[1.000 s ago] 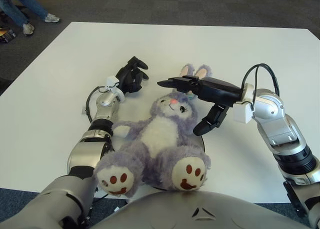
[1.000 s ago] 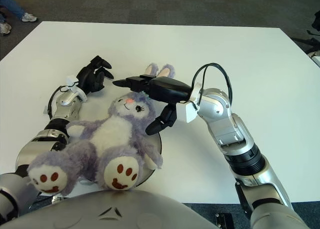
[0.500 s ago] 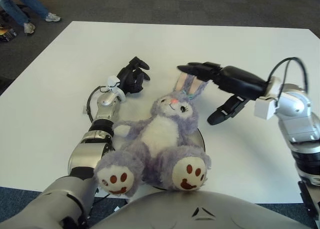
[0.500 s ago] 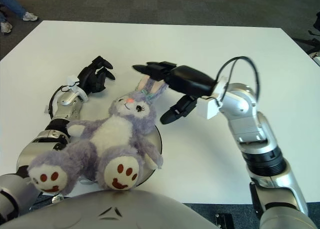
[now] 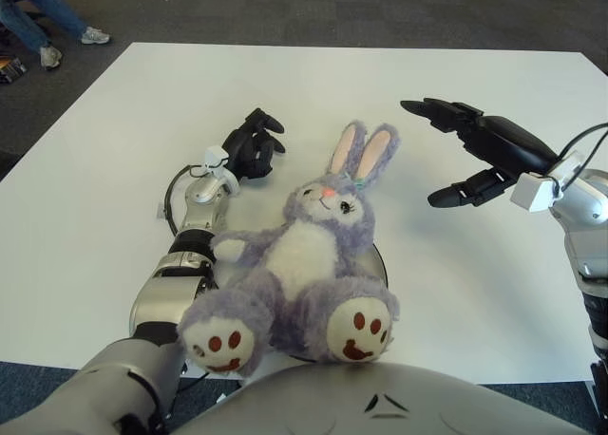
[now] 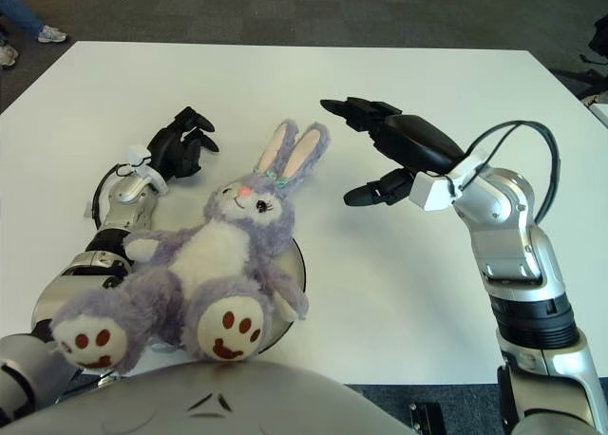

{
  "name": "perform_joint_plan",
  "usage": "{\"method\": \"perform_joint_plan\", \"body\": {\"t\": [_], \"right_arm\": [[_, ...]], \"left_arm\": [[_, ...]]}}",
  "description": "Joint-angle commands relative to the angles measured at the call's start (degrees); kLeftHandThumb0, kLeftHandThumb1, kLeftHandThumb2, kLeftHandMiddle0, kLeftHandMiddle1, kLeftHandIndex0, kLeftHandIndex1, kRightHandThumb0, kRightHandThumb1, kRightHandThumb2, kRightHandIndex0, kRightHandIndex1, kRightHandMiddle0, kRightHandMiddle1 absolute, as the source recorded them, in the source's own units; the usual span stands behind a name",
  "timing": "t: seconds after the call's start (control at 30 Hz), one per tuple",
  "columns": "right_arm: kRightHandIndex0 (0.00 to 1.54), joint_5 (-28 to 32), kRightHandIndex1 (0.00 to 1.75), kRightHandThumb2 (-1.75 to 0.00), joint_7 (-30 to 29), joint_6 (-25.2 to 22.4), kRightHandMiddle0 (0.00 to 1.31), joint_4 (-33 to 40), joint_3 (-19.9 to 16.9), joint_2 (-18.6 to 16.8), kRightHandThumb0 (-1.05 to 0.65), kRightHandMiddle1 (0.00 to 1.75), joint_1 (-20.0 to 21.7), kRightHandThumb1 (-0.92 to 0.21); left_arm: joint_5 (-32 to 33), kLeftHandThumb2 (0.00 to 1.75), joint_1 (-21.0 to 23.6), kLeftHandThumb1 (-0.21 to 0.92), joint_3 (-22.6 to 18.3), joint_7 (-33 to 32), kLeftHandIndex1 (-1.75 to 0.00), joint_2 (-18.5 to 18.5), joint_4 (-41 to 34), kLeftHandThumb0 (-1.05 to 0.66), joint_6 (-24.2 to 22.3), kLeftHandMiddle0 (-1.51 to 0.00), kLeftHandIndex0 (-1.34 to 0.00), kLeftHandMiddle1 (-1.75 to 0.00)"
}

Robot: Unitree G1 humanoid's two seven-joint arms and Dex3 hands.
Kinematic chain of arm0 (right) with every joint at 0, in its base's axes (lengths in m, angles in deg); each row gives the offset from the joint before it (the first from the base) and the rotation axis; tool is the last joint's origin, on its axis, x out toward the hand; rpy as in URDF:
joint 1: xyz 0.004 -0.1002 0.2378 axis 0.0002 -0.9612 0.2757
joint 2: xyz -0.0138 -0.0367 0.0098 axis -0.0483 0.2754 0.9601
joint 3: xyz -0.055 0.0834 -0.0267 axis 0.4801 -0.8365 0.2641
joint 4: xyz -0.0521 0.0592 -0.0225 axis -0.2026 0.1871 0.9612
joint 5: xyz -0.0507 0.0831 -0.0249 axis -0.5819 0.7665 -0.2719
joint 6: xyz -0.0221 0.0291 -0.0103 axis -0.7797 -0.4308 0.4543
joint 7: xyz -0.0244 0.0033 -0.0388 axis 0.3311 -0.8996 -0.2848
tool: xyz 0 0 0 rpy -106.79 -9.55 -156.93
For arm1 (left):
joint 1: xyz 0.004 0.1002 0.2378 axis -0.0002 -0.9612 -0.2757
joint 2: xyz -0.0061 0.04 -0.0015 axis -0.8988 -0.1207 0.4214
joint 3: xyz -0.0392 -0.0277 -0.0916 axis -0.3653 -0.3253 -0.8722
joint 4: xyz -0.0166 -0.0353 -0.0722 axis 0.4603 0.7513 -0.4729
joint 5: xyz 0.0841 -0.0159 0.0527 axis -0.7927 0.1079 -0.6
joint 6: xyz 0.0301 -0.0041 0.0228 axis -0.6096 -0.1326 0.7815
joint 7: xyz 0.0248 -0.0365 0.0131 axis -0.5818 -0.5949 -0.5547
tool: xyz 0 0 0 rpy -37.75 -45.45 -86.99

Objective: Put the doll into the plate.

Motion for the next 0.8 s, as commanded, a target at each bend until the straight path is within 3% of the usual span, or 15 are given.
{"method": "perform_joint_plan", "body": {"t": [0.0,0.07,0.17,0.27,0.53,0.67,0.7,0.73,0.77], "right_arm": [[0.65,-3.42,1.45,-0.79,-5.92,-4.6,0.0,-0.12,-0.77,-4.01,-0.58,0.61,0.22,-0.42],[1.0,-4.2,1.62,-0.8,-8.76,-6.48,0.0,-1.24,-0.23,-6.51,-0.59,0.72,0.4,-0.43],[1.19,-2.79,1.71,-0.82,-12.36,-8.43,0.0,-3.95,0.3,-10.91,-0.58,0.87,0.19,-0.45],[1.26,-0.98,1.73,-0.85,-13.93,-11.02,0.0,-4.43,-0.05,-13.83,-0.55,1.02,-0.05,-0.48],[1.15,1.29,1.75,-0.9,-15.21,-16.02,0.06,-3.66,-0.76,-17.69,-0.51,1.2,-1.7,-0.54],[0.98,4.17,1.75,-0.96,-15.39,-16.86,0.1,-4.08,-1.59,-19.35,-0.45,1.27,-2.26,-0.53],[0.89,6.56,1.75,-1.04,-15.39,-15.38,0.12,-5.77,-2.38,-20.37,-0.26,1.3,-2.5,-0.48],[0.72,8.23,1.74,-1.08,-15.38,-14.26,0.22,-6.99,-2.92,-21.05,-0.17,1.45,-2.66,-0.47],[0.66,10.66,1.74,-1.09,-15.07,-12.56,0.26,-8.81,-3.71,-21.89,-0.14,1.5,-2.68,-0.47]], "left_arm": [[-0.42,0.95,-2.12,0.63,0.46,-0.09,-1.75,0.32,0.1,-0.01,0.12,-0.29,-0.26,-1.75],[-0.66,0.96,-2.22,0.63,0.53,-0.54,-1.75,0.23,-0.13,-0.01,0.21,-0.29,-0.26,-1.75],[-0.97,0.96,-2.52,0.63,0.62,-1.39,-1.75,0.17,-0.58,-0.01,0.71,-0.29,-0.27,-1.75],[-1.26,0.96,-2.68,0.62,0.61,-2.44,-1.75,0.16,-1.02,-0.01,1.01,-0.29,-0.27,-1.75],[-0.3,0.9,-3.17,0.67,-0.28,-4.87,-1.75,0.52,-2.33,-0.01,0.44,-0.26,-0.24,-1.75],[1.92,0.89,-3.26,0.68,-1.59,-5.01,-1.75,1.03,-3.6,-0.01,-2.03,-0.25,-0.23,-1.75],[2.42,0.88,-3.31,0.68,-2.07,-5.64,-1.75,1.11,-4.05,-0.01,-3.11,-0.25,-0.23,-1.75],[2.71,0.9,-3.38,0.67,-2.39,-6.1,-1.75,1.16,-4.4,-0.01,-3.87,-0.26,-0.24,-1.75],[2.88,0.9,-3.44,0.67,-2.74,-6.73,-1.75,1.18,-4.67,-0.01,-4.53,-0.26,-0.24,-1.75]]}}
